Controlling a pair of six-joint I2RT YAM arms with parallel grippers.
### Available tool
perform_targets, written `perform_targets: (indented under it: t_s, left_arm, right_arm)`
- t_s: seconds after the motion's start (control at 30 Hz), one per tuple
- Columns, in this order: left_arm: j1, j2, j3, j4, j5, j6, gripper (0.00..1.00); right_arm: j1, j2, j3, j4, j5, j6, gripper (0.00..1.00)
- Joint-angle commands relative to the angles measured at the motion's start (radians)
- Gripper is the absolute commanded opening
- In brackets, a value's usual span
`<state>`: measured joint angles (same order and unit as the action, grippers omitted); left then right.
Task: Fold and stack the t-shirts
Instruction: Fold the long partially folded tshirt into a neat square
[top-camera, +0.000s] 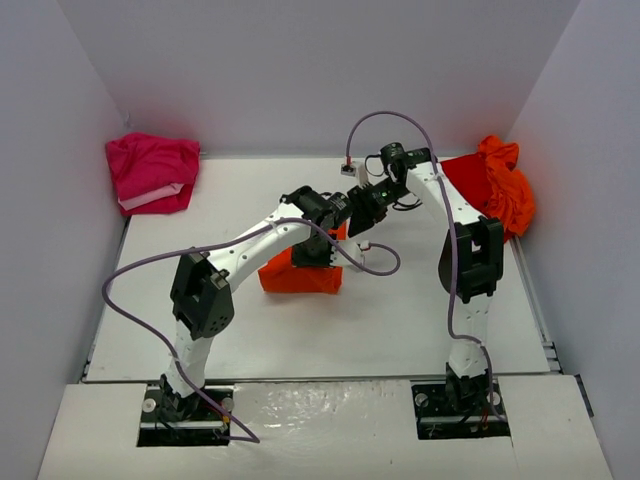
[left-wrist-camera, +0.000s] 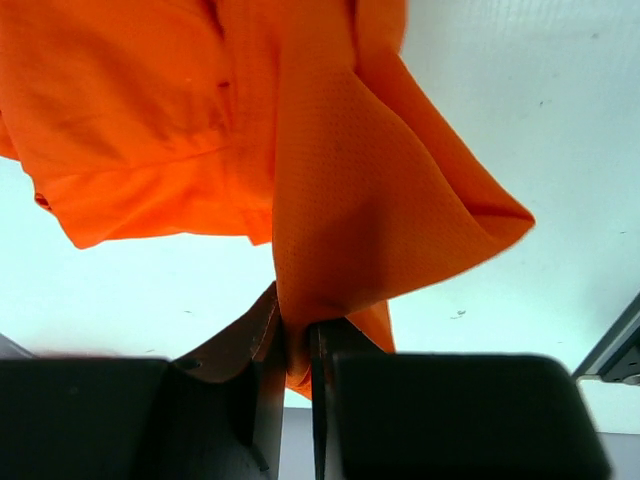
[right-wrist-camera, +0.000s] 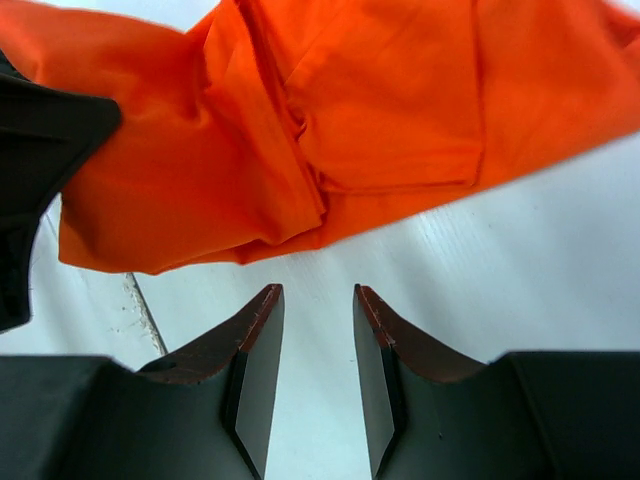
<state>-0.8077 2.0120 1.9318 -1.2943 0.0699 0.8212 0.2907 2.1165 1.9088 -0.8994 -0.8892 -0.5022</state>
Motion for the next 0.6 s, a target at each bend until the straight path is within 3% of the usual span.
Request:
perform_targets:
  t_s: [0.0, 0.23, 0.57]
  left_arm:
    - [0.007, -0.006, 0.113, -0.018, -0.006, 0.095, 0.0]
    - [0.01, -0.018, 0.182, -0.077, 0.037, 0.084, 0.0]
    - [-0.049, -0.183, -0.03, -0.053, 0.039, -0.018, 0.0]
  right_arm:
    - [-0.002, -0.09, 0.004, -0.007, -0.027, -0.01, 0.31]
    - [0.004, -0.053, 0.012, 0.029, -0.037, 0.009, 0.31]
    - [0.074, 0.349, 0.473, 0.019, 0.017, 0.139, 0.22]
